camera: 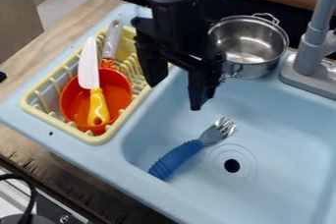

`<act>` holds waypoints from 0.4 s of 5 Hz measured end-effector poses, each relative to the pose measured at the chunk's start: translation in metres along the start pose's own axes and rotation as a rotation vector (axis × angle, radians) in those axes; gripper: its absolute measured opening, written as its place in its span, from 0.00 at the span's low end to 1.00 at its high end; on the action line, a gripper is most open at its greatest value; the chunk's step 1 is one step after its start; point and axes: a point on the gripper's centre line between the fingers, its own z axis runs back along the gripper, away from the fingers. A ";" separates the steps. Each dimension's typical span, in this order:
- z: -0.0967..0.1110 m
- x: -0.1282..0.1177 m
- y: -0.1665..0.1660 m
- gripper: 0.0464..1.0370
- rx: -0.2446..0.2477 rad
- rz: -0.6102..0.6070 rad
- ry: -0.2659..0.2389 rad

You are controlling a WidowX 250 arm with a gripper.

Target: Move the blue fork inside the pot

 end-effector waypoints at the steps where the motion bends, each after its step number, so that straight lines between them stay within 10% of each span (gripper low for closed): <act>1: -0.022 -0.008 0.000 0.96 0.028 0.015 -0.032; 2: -0.043 -0.011 -0.005 0.96 0.043 0.002 -0.048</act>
